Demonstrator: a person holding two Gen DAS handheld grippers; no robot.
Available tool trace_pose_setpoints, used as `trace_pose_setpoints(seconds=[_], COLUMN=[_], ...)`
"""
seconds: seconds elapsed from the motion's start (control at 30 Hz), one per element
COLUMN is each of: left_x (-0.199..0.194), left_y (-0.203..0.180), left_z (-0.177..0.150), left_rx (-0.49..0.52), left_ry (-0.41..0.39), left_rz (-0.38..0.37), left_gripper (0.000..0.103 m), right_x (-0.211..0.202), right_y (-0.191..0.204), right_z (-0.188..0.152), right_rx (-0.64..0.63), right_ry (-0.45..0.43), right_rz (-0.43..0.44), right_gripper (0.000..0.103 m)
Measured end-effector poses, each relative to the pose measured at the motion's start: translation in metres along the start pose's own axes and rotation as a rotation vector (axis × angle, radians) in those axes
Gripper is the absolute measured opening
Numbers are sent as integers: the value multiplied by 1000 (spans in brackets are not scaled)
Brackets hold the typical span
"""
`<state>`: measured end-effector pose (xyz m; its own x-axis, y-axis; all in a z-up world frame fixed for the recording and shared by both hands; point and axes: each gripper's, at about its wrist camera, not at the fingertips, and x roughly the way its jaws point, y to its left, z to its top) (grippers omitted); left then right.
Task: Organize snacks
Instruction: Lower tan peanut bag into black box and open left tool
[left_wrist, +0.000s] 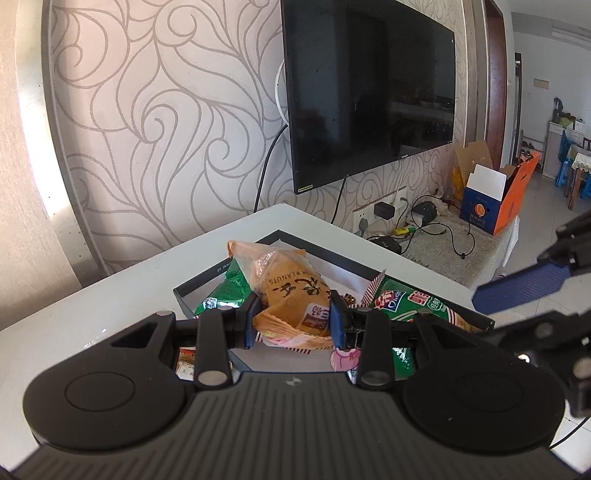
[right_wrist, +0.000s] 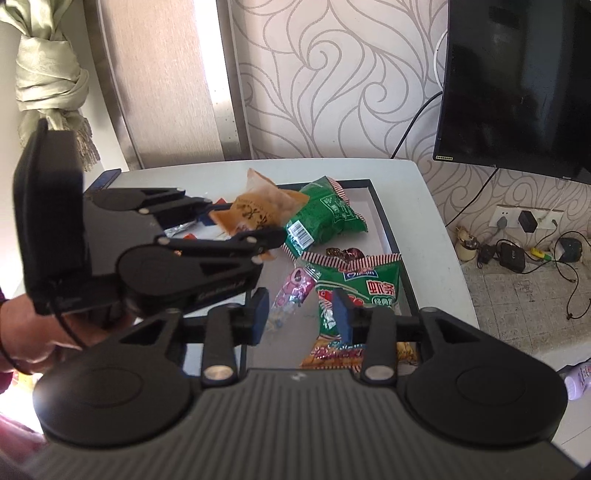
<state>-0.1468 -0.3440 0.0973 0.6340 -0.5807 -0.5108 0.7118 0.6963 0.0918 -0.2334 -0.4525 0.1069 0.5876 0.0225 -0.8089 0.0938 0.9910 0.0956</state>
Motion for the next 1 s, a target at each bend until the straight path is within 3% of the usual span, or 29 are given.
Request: trace_pose_setpoints(seconds=[1.0], left_x=[70], left_y=[-19], left_z=[13], left_rx=[29], left_ry=[25], left_rz=[-47], left_gripper=[42], right_x=[-5], right_y=[-9], right_z=[-20], right_rx=[74], right_ry=[63], right_rz=[-47], right_gripper=[41])
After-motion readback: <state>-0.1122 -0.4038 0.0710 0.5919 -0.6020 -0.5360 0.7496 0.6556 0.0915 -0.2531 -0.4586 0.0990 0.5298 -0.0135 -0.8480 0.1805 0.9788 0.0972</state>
